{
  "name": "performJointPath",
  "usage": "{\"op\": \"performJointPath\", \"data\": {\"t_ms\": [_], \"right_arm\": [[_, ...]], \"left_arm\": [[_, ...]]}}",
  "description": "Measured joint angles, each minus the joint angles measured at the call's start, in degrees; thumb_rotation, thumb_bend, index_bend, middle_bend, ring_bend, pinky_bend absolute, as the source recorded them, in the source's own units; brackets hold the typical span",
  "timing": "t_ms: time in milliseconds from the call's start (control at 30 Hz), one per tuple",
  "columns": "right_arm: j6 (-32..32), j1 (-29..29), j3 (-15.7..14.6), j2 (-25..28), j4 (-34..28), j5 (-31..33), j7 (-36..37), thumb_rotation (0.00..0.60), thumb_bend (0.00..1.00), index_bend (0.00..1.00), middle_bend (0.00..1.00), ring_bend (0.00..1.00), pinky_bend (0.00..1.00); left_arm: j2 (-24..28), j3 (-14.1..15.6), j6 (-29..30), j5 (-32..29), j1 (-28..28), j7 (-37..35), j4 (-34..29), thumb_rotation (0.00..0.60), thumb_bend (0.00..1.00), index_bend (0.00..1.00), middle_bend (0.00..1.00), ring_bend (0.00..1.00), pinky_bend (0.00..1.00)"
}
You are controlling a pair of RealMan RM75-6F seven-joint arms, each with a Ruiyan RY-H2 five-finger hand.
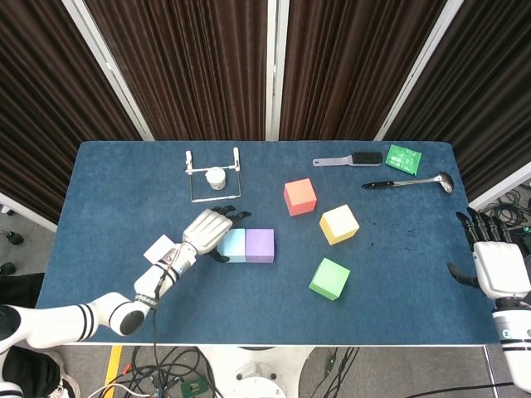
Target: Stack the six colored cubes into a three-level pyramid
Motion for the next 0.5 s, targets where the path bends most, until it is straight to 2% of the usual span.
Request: {"op": "performJointPath", "data": {"t_ms": [500], "right_arm": [[-0.54, -0.03, -0.16, -0.1, 0.91, 0.75, 0.45, 0.6, 0.2, 0.0, 0.0, 0.0, 0.0]], "left_arm": [[-0.67, 0.05, -0.56, -0.18, -0.52, -0.4, 0.95, 0.6, 0.0, 0.12, 0.31, 0.12, 0.24]]}}
